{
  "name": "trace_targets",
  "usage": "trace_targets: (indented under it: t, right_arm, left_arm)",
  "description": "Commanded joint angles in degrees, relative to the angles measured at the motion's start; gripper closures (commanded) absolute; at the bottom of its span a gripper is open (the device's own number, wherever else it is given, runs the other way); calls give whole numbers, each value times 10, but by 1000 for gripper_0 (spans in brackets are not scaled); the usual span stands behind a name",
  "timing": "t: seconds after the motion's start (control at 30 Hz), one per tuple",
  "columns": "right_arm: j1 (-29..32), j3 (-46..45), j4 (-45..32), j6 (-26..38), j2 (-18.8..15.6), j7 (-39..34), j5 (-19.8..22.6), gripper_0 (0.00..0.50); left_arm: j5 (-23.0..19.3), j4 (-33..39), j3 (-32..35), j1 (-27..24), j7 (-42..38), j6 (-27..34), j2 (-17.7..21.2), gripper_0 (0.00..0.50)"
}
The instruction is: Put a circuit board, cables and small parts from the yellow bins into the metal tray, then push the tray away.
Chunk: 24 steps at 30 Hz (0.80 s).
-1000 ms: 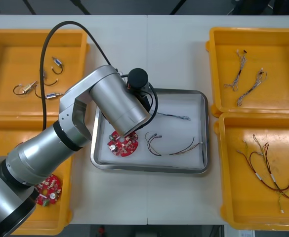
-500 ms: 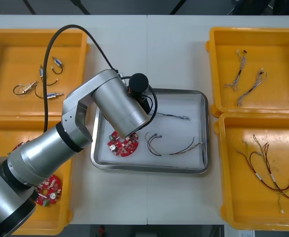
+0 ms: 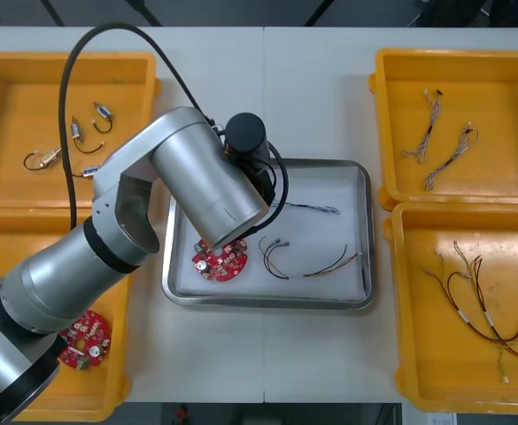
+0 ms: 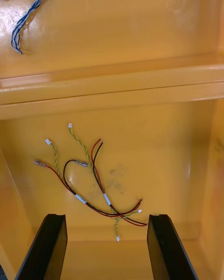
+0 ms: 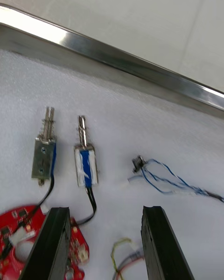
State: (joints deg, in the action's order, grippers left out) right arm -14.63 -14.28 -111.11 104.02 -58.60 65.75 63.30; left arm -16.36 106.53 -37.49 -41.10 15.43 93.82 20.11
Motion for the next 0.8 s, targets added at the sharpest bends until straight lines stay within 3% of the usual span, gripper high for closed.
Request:
trace_targets:
  t: [0.03,0.3,0.5,0.8]
  right_arm:
    - [5,-18,-13,-5,-25,-11,-2,0]
    - [5,-18,-13,-5,-25,-11,-2,0]
    - [5,-18,-13,-5,-25,-11,-2,0]
    - [5,-18,-13,-5,-25,-11,-2,0]
  left_arm:
    - [-50,92,54,-22,-9,52,27,58]
    - [-112,185,150,-34,5,140,82,58]
    - [-237,187,237,-48,83,158,184,52]
    - [-376,136,277,-43,205,144,320,44]
